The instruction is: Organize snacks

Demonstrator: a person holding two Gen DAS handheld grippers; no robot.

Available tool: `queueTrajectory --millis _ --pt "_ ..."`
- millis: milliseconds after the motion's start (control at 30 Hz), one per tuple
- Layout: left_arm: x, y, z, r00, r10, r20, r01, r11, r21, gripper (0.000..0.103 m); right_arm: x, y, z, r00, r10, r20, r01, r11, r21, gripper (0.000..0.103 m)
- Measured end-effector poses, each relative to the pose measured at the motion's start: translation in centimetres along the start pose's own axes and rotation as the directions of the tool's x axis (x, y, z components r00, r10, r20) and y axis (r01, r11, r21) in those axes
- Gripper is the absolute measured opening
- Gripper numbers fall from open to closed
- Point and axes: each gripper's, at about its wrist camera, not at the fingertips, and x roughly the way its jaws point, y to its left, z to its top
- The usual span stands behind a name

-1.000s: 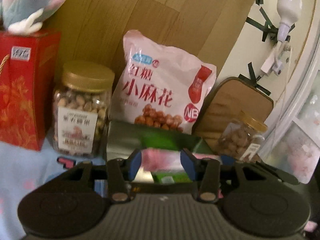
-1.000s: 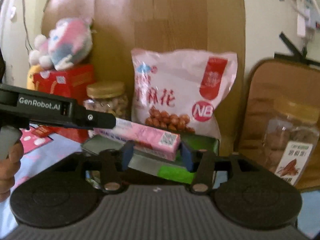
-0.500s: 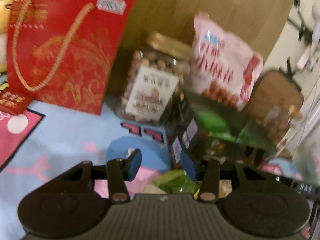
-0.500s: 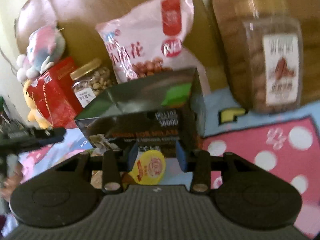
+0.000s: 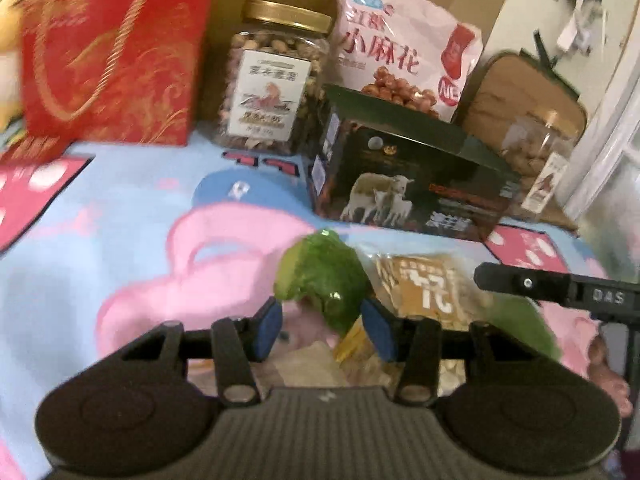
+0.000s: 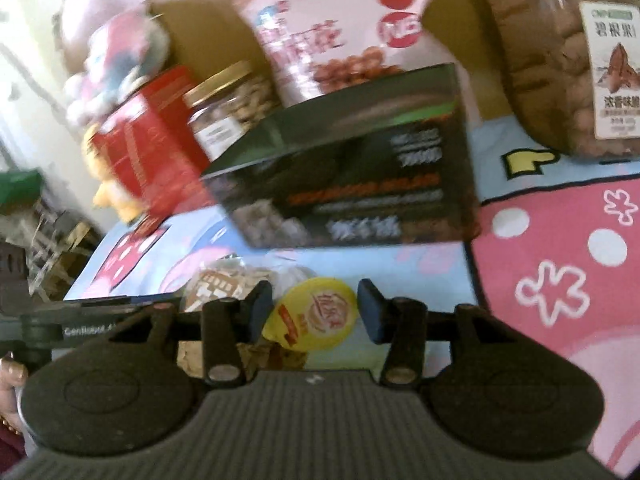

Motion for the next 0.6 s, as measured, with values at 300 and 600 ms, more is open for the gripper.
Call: queueTrajectory --millis 300,600 --pt "-6.5 4.4 -0.9 0.993 -0.021 0.112 0.041 0.983 -0.178 0.048 -4.0 1.3 -1.0 0.996 0.023 0.089 -0.021 0.999 -0.028 0.052" --pt "-7.7 6.2 -3.2 0.992 -0.082 0.096 0.104 0.961 -0.258 0.048 -3.3 7.8 -4.6 0.988 0.155 -0.027 -0.157 0.966 -0.206 0.052"
